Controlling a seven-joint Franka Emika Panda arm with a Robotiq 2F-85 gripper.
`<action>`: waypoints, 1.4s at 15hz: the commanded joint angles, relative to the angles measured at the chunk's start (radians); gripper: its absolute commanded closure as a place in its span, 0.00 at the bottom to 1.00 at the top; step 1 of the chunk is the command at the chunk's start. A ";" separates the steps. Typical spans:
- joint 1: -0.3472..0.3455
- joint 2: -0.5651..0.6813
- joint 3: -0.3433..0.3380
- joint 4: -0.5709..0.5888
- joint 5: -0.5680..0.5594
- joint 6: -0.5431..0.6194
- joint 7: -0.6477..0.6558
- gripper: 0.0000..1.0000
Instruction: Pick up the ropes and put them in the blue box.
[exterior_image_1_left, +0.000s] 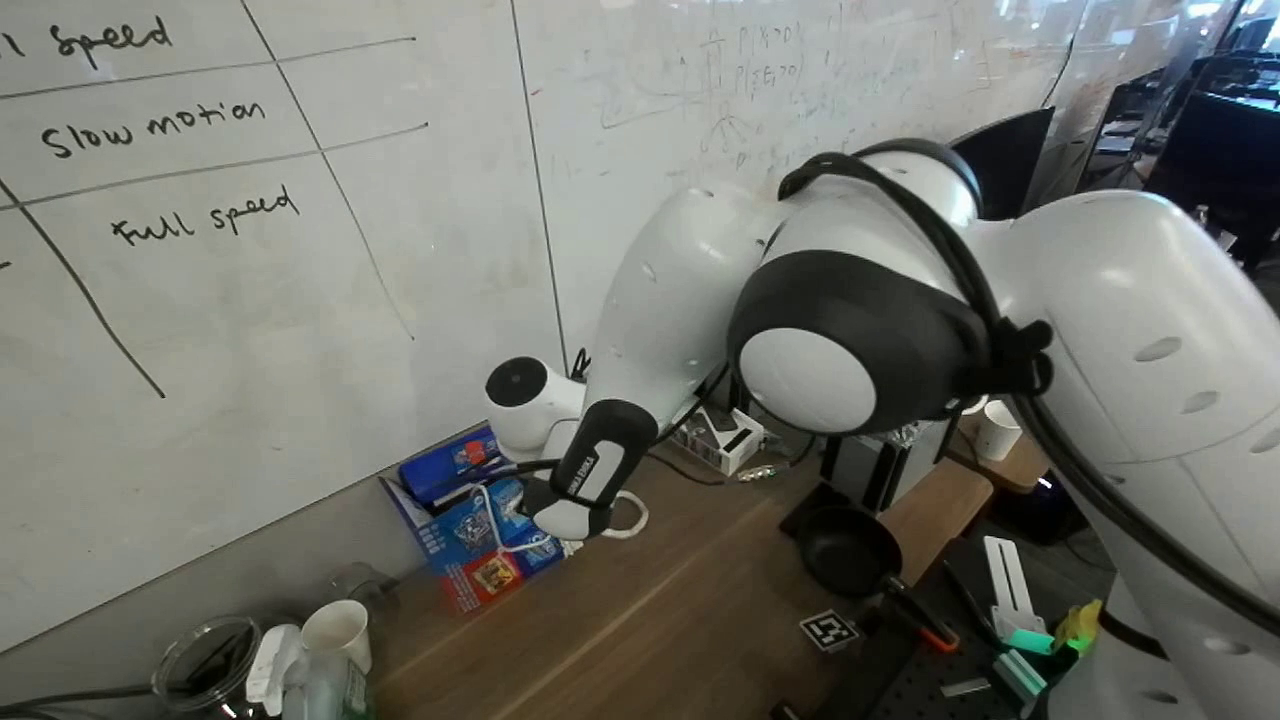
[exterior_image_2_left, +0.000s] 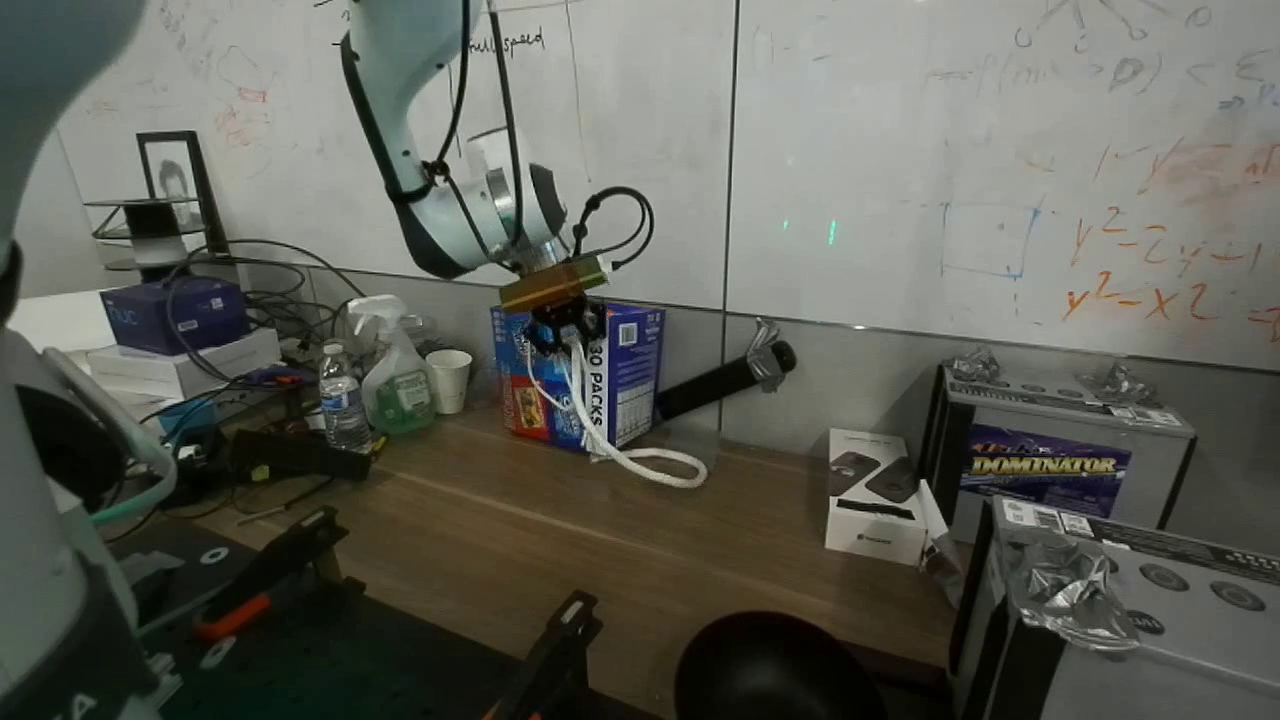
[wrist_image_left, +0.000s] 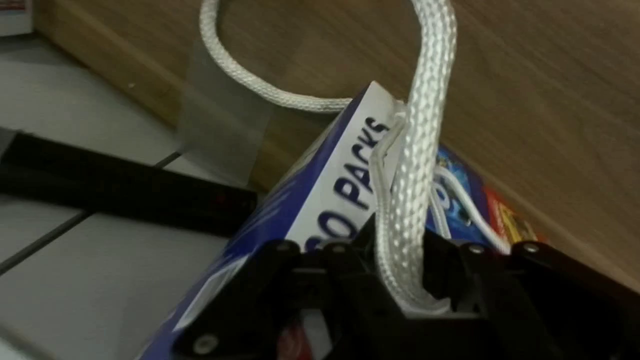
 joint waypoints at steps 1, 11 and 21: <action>0.125 -0.122 -0.129 -0.053 -0.113 -0.054 0.173 0.94; 0.151 -0.158 -0.126 0.116 -0.312 -0.271 0.457 0.94; 0.087 -0.094 -0.028 0.297 -0.421 -0.336 0.561 0.95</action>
